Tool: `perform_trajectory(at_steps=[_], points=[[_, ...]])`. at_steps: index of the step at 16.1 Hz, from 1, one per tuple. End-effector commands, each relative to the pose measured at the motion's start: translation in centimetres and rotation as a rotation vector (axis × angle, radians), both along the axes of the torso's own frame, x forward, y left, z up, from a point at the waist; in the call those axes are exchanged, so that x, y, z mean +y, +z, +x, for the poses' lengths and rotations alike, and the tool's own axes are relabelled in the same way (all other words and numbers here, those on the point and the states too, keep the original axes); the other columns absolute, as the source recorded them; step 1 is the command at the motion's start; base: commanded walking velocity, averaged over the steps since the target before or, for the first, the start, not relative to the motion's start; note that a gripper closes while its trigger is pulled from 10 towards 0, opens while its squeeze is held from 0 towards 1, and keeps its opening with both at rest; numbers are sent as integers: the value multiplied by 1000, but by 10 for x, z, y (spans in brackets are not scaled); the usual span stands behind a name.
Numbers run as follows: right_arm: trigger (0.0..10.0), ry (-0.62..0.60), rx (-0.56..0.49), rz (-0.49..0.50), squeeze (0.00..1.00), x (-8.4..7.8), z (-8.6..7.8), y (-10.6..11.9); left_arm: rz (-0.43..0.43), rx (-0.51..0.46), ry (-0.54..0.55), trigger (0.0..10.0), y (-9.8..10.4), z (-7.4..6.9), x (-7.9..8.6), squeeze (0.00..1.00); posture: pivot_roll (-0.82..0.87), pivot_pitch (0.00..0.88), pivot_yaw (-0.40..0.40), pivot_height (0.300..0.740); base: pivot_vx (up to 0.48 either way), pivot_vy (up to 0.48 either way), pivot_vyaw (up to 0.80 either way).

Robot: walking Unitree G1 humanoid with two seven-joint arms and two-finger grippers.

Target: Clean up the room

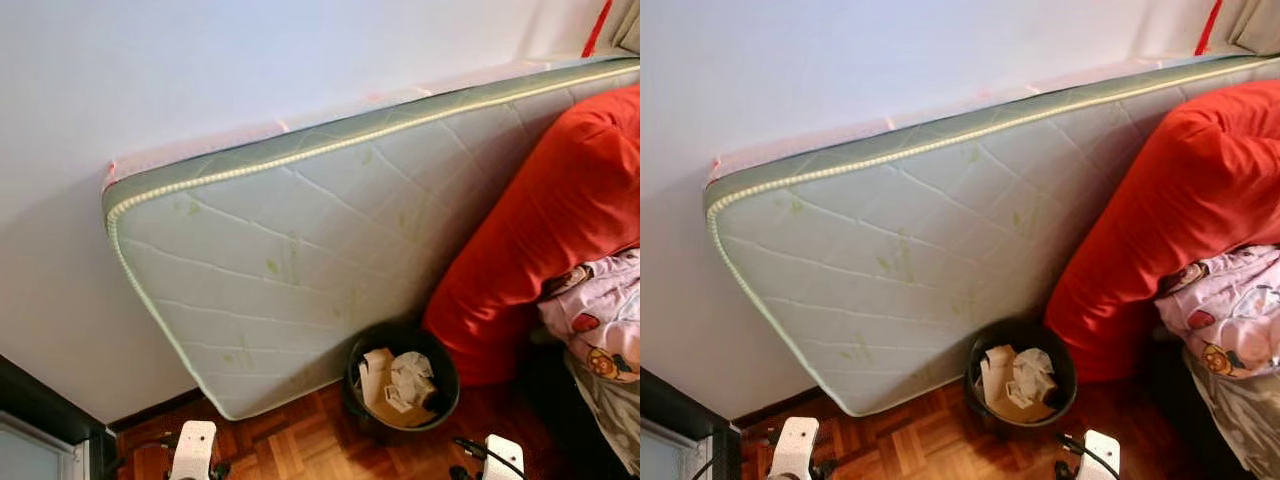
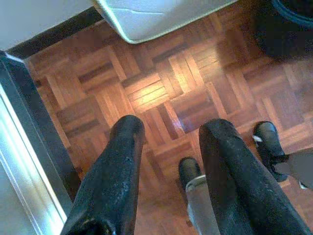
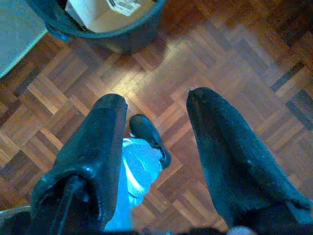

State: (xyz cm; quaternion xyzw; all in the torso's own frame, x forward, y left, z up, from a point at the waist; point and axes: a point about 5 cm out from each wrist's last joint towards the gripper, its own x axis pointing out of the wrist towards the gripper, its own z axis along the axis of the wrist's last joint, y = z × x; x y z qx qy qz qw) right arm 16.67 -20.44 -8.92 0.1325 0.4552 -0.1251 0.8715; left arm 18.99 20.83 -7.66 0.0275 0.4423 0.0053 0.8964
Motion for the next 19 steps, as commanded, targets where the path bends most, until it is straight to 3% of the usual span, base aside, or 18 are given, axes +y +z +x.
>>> perform_trajectory(at_steps=[1, 6, 9, 11, 14, 17, 19], points=[[10000, 1, 11, 3, 0, 3, -4, -2, 22, 54, 16, 10000, -5, -14, 10, 0, 6, 0, 62, 740, 0, 0, -781], [10000, 20, 62, 6, 0, 7, -24, -10, 30, 85, 27, 10000, -11, -31, 19, 0, 2, 0, 51, 740, 0, 0, -781], [10000, 25, 71, 0, 0, 5, -29, -12, 18, 88, 32, 10000, -14, -37, 14, 0, 7, 0, 30, 740, 0, 0, -781], [10000, 4, 73, -8, 0, -6, -36, -12, 0, 88, 21, 10000, -17, -43, 6, 0, 20, 0, 42, 740, 0, 0, -781], [10000, -104, 35, -13, 0, -20, -36, -9, -4, 100, 11, 10000, -18, -42, 1, 0, 10, 17, 26, 740, 0, 0, 0], [10000, -35, 46, -37, 0, -26, -38, -8, -14, 75, 29, 10000, -16, -36, -3, 0, 34, 29, -13, 740, 0, -94, 0], [10000, -59, 44, -34, 0, -27, -40, -8, -18, 66, 26, 10000, -15, -32, -6, 0, 32, 28, -13, 740, 0, -281, 0]])
